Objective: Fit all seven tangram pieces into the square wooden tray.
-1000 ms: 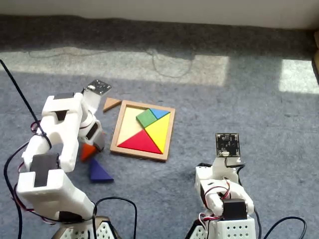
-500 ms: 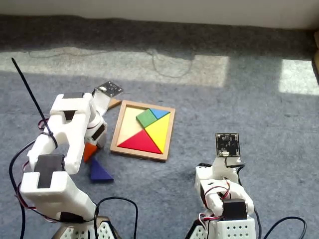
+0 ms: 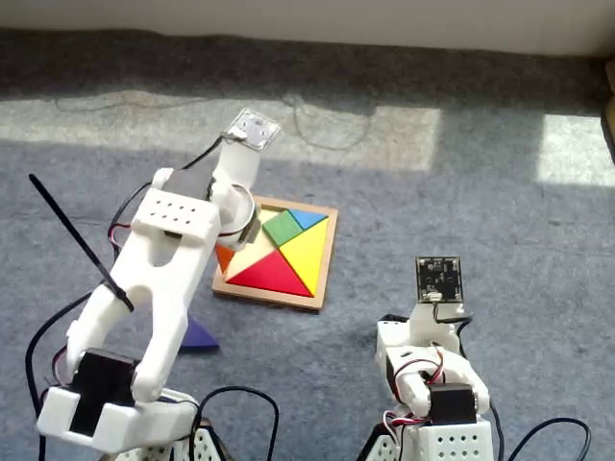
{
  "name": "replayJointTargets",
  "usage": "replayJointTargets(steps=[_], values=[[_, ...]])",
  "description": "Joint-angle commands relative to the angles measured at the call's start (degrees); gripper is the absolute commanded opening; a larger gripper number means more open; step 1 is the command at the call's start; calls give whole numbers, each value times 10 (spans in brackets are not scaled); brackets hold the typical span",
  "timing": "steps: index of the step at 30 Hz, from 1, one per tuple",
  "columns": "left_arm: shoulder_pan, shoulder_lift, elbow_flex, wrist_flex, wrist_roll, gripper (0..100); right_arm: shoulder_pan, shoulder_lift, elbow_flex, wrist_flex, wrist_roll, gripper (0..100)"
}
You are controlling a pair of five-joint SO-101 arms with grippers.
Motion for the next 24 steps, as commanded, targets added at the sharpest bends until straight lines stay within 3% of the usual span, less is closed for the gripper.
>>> replayJointTargets(steps=[1,10,16,20,24], values=[[15,21,-62,-3,51,66,7,-10,77,4,-1,6],[14,179,-113,-11,69,66,7,-10,77,4,-1,6],[12,202,-119,-16,67,66,7,-10,77,4,-1,6],[2,204,-115,-48,13,66,7,-10,77,4,-1,6],[-5,204,-113,-53,7,66,7,-10,77,4,-1,6]])
